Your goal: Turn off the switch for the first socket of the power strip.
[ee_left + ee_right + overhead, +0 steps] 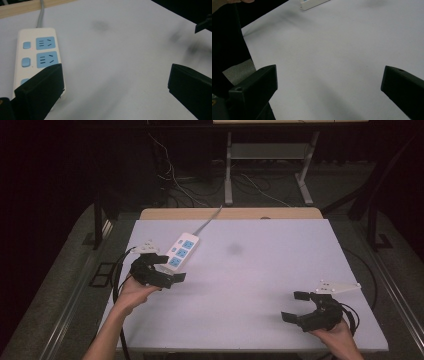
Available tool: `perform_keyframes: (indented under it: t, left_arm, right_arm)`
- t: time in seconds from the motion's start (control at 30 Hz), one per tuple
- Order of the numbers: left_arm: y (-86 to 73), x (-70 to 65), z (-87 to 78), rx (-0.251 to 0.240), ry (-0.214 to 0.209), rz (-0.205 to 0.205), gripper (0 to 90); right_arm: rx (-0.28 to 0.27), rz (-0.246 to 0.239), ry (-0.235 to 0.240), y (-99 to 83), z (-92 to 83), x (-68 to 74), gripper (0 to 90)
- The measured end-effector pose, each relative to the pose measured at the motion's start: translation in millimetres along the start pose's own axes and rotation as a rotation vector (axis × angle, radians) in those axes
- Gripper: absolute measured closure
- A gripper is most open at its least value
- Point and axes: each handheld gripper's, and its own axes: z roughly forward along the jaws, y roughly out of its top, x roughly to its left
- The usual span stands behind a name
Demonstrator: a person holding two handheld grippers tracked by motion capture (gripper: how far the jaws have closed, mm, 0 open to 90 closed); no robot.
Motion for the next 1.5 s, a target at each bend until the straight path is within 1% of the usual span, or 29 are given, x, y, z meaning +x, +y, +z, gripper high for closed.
perform_keyframes:
  t: [0.17,0.43,0.83,0.97,1.13,1.17,1.37,1.5]
  left_arm:
    - [5.4,4.7,1.1,0.008,0.005,-0.001,0.0]
    - [11.0,12.1,5.4,0.038,0.010,0.006,0.0]
    - [27.4,22.9,4.8,0.072,0.036,0.021,0.0]
    - [32.1,27.0,8.0,0.099,0.042,0.033,0.0]
    - [38.2,32.5,12.8,0.113,0.049,0.036,0.0]
    - [40.0,34.5,13.9,0.123,0.050,0.042,0.0]
    - [48.7,43.2,19.1,0.148,0.052,0.046,0.0]
    - [53.7,49.5,21.2,0.156,0.055,0.045,0.0]
  right_arm:
    - [0.002,0.000,-0.002,-0.6,-0.6,0.6,0.4]
    - [-0.003,0.004,-0.001,-1.5,-1.5,0.3,0.4]
    - [0.001,0.003,-0.001,-0.4,1.4,-0.3,0.4]
    - [0.003,0.001,0.000,-0.3,1.9,0.5,0.4]
    - [-0.001,0.003,-0.003,-0.8,0.1,0.3,0.4]
    - [-0.003,0.002,-0.004,-0.9,0.1,-0.1,0.4]
    - [-0.003,0.007,-0.006,-1.3,-0.4,-1.1,0.4]
    - [-0.004,0.009,-0.004,-1.6,-0.1,-1.5,0.4]
